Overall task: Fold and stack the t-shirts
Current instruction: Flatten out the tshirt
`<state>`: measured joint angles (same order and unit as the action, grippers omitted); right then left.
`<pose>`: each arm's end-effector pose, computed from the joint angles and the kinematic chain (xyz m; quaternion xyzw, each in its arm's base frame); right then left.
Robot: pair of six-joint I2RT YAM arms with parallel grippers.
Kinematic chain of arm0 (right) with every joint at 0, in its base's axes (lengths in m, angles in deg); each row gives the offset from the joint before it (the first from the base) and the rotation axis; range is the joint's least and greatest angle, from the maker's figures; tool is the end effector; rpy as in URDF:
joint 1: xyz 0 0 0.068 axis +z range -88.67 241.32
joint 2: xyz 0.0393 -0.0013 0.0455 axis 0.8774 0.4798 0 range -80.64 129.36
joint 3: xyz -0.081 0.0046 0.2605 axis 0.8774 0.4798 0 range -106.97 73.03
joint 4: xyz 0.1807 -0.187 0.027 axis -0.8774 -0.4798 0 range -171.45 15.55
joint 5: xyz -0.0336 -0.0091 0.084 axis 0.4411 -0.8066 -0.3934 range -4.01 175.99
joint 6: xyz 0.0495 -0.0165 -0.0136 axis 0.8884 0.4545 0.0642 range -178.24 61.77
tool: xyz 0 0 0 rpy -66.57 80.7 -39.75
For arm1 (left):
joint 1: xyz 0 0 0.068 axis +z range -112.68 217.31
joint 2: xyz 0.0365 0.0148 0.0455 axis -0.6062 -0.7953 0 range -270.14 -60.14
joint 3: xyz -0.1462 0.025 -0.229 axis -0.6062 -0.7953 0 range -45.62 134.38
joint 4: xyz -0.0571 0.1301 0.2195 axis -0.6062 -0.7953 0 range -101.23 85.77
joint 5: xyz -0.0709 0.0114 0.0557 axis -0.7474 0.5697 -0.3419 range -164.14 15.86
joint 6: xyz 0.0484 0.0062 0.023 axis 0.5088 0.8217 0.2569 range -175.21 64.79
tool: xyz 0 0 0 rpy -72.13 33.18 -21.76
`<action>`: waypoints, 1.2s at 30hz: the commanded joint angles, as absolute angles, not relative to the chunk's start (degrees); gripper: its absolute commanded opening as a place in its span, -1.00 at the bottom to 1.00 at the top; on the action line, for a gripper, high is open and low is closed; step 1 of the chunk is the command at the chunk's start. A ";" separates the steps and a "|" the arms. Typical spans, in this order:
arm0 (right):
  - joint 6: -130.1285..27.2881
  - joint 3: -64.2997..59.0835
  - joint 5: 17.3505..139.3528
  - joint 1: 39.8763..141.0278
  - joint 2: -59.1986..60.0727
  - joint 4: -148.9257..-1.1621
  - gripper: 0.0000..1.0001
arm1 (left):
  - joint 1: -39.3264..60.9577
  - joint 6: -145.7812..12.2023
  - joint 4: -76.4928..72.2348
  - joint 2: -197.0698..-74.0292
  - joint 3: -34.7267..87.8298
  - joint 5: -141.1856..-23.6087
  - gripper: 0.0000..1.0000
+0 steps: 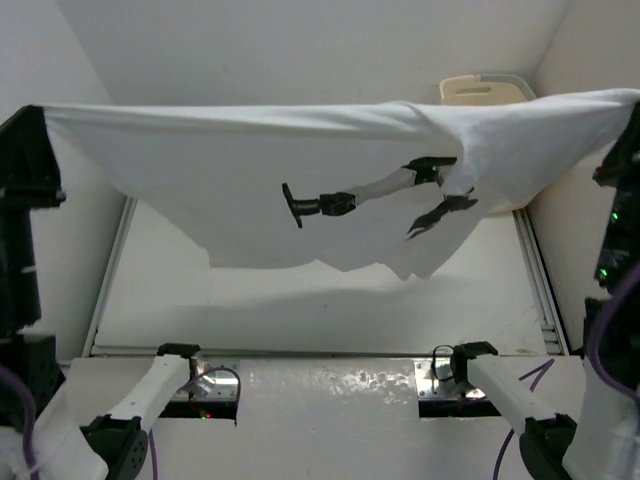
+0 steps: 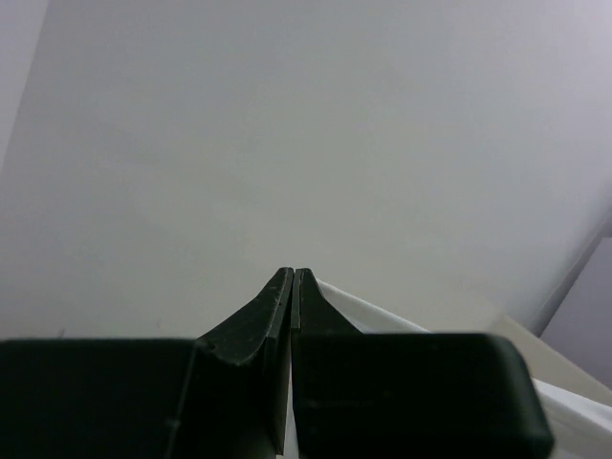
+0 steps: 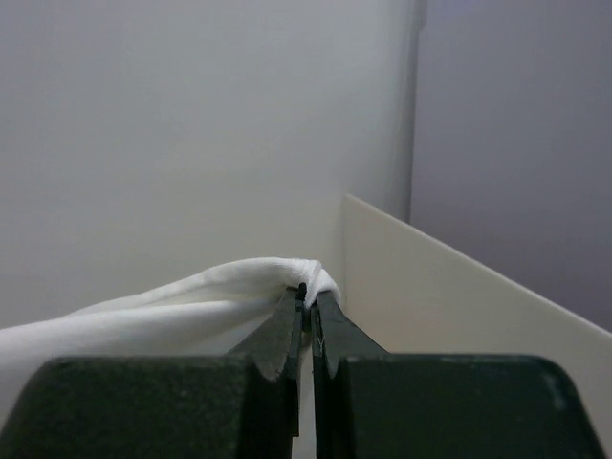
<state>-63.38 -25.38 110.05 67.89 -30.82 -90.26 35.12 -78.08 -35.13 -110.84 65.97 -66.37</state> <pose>0.0576 -0.0081 0.5963 0.1342 0.4846 -0.0891 0.8598 0.0144 0.0044 0.6156 -0.1472 0.4803 -0.1544 0.8507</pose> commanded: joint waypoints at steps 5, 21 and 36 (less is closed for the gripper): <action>-62.89 -25.24 106.20 67.74 -37.31 -92.90 -1.00 | 35.65 -77.62 -34.82 -107.07 66.09 -62.71 -1.00; -50.51 14.82 104.71 67.65 -22.83 -75.20 -1.00 | 35.65 -80.70 -8.94 -126.48 20.52 -61.47 -1.00; -47.43 12.73 94.87 67.65 5.67 -80.95 0.98 | 35.91 -75.16 -15.39 -167.29 39.99 -66.22 1.00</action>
